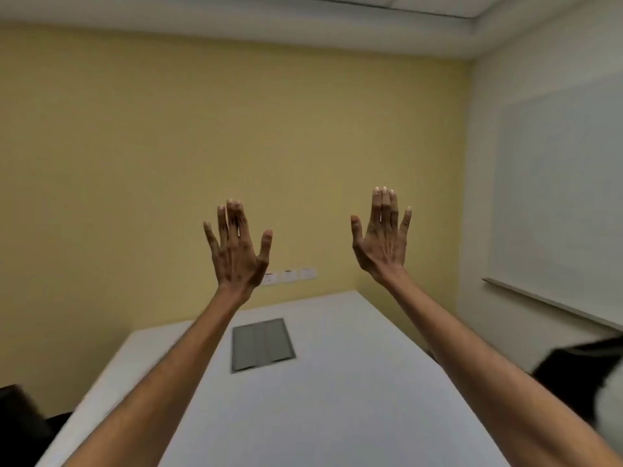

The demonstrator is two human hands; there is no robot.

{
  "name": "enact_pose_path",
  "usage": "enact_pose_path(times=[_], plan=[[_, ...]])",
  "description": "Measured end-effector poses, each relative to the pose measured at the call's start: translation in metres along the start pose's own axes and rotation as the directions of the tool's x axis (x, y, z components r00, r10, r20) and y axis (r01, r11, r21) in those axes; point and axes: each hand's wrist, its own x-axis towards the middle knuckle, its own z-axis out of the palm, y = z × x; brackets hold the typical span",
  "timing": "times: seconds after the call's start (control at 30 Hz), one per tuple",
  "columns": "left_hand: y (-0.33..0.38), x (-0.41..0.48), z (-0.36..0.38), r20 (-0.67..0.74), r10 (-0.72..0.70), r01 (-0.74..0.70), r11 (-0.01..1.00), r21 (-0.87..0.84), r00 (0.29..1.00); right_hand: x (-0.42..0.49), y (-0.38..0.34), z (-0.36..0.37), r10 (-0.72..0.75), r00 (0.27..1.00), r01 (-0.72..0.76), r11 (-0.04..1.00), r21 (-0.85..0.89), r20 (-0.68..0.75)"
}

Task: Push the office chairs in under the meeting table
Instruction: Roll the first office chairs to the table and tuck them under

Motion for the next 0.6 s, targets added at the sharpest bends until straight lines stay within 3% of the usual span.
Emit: enact_pose_path(times=[0.33, 0.6], plan=[[0.151, -0.077, 0.046, 0.162, 0.263, -0.198, 0.921, -0.336, 0.951, -0.116, 0.135, -0.140, 0.306, 0.950, -0.304, 0.857, -0.416, -0.065], [0.304, -0.168, 0.006, 0.188, 0.494, -0.270, 0.710, -0.650, 0.849, -0.232, 0.182, -0.314, 0.441, 0.866, -0.479, 0.600, -0.641, -0.234]])
